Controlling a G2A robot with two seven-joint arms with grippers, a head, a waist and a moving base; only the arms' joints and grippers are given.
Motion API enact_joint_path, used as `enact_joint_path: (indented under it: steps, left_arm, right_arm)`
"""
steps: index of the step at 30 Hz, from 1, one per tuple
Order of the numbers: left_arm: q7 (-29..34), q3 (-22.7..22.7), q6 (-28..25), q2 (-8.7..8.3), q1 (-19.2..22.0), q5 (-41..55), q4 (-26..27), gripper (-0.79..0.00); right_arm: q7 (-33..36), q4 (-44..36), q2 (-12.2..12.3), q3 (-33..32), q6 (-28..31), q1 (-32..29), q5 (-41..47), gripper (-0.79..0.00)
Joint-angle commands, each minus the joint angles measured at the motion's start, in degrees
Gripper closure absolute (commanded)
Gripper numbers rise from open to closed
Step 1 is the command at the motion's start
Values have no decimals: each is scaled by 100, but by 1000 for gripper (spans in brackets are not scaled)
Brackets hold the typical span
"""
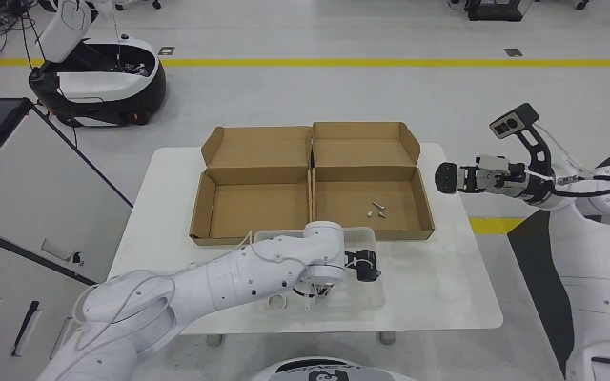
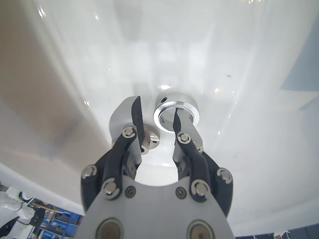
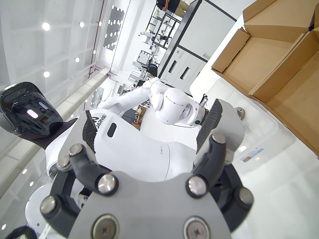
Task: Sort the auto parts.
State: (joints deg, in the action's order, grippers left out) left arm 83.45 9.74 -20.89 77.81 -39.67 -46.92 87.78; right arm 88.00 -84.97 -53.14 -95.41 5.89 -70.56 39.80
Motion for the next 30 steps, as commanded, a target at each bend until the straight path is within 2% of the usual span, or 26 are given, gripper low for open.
enact_joint_path:
  steps: [1, 8, 30]
  left_arm:
    - [-5, 0, -5, 10, 3, -4, -17, -252]
    - [-7, 0, -7, 34, 8, 0, -55, -212]
    - [-55, 0, -55, 78, -10, -5, -173, -215]
  right_arm:
    - [0, 0, 0, 0, 0, 0, 0, -785]
    - [0, 0, 0, 0, 0, 0, 0, -785]
    - [0, 0, 0, 0, 0, 0, 0, -785]
